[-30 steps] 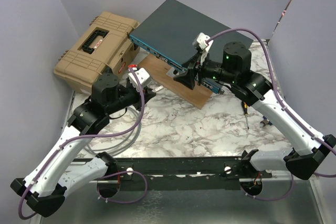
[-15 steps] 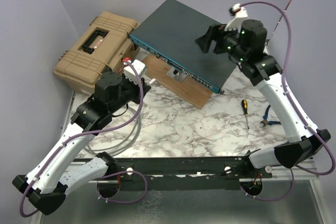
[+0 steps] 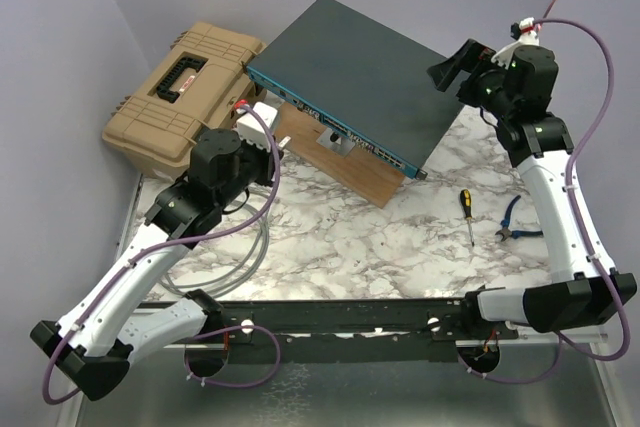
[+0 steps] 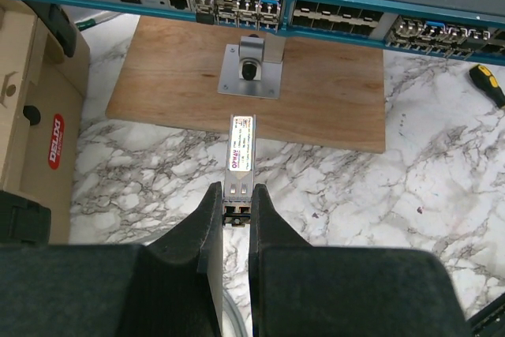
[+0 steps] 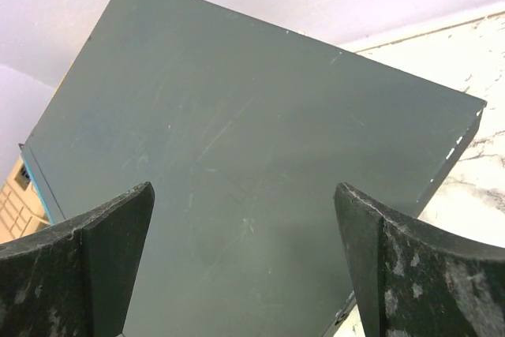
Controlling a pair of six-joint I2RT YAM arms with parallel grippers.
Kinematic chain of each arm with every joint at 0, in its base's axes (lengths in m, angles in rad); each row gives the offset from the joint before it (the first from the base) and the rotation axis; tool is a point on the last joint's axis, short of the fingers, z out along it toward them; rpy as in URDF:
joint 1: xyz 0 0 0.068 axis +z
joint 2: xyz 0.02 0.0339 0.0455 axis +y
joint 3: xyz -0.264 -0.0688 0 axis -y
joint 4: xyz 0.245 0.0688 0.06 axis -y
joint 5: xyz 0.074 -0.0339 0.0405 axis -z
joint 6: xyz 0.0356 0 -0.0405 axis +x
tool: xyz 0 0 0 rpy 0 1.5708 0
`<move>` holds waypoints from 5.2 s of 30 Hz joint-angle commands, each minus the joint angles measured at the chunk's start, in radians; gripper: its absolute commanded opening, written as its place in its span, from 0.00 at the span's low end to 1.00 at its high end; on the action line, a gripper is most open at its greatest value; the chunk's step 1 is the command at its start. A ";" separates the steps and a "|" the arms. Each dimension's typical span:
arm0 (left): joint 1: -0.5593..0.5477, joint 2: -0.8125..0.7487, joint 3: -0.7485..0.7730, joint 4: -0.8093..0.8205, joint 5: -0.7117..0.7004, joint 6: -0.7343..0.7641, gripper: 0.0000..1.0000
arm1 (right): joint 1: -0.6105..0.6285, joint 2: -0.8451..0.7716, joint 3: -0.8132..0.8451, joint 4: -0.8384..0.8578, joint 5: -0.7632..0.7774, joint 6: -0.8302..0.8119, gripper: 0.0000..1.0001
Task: Insert the plug into the switch port
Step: Insert the connector into the switch port.
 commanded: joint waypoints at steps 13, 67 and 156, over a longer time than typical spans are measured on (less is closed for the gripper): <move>0.000 0.057 0.037 0.128 0.019 0.047 0.00 | -0.465 -0.074 -0.411 0.324 -0.437 0.417 0.99; -0.010 0.253 0.002 0.375 0.094 -0.107 0.00 | -0.437 0.066 -0.571 0.875 -0.691 0.672 0.87; -0.186 0.324 0.061 0.336 -0.331 0.046 0.00 | -0.346 0.199 -0.574 1.096 -0.722 0.799 0.05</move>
